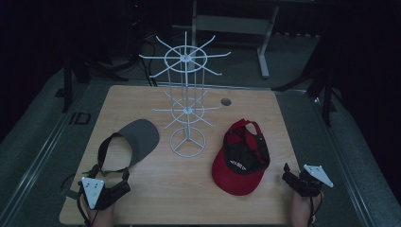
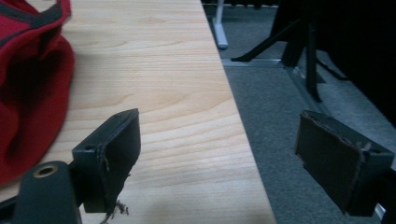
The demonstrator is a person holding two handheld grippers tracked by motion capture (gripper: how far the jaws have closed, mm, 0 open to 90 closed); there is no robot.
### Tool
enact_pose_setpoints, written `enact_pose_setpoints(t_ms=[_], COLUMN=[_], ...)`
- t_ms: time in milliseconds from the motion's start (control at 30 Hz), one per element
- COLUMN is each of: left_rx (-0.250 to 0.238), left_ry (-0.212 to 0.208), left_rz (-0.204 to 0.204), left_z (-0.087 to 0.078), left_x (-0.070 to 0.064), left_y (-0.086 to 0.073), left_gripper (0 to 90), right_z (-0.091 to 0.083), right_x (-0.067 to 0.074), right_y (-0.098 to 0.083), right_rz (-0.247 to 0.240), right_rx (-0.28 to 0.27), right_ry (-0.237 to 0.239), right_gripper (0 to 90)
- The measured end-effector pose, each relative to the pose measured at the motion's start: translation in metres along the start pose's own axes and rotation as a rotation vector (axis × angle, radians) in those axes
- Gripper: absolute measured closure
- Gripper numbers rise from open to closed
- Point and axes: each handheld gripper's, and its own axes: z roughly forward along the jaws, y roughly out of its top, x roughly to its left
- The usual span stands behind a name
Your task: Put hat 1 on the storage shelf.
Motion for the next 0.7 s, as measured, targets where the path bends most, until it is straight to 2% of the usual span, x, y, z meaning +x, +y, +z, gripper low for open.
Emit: enact_pose_setpoints(t_ms=[67, 133, 167, 200, 300, 400, 500, 533, 633, 667, 700], left_rx=[-0.010, -0.029, -0.032, -0.035, -0.003, -0.011, 0.003, 0.025, 0.034, 0.035, 0.033], left_ry=[0.050, 0.028, 0.017, 0.010, -0.019, -0.072, -0.078, -0.101, -0.120, -0.137, -0.132], left_rz=[-0.009, -0.046, -0.065, -0.075, -0.069, -0.111, -0.111, -0.131, -0.138, -0.134, -0.116], left_z=[0.002, 0.001, 0.000, 0.000, 0.001, 0.000, 0.000, 0.001, 0.002, 0.002, 0.002], left_x=[-0.002, 0.001, 0.002, 0.002, 0.001, -0.002, -0.003, -0.004, -0.005, -0.007, -0.009], left_y=[0.001, 0.002, 0.002, 0.002, 0.003, 0.004, 0.004, 0.004, 0.003, 0.003, 0.003], left_gripper=[2.2, 5.9, 5.9, 5.9, 5.9, 5.4, 5.2, 5.2, 5.2, 5.2, 5.2], right_z=[0.000, 0.000, 0.000, 0.000, 0.000, 0.001, 0.000, -0.001, -0.001, -0.001, -0.001], right_x=[0.000, -0.001, 0.000, 0.000, 0.001, -0.001, -0.003, -0.003, -0.002, 0.000, 0.001], right_y=[0.000, 0.000, 0.000, 0.000, 0.002, 0.004, 0.007, 0.010, 0.013, 0.015, 0.018], right_rz=[0.002, -0.003, 0.014, 0.014, 0.007, 0.012, 0.017, 0.010, 0.006, 0.006, 0.003], right_rx=[-0.002, 0.006, 0.018, 0.018, 0.019, 0.026, 0.034, 0.033, 0.035, 0.042, 0.048], right_ry=[0.008, 0.023, 0.035, 0.035, 0.046, 0.061, 0.069, 0.066, 0.083, 0.094, 0.109], right_gripper=[14.1, 14.0, 14.0, 14.0, 14.0, 14.0, 14.0, 14.1, 14.0, 13.8, 13.7])
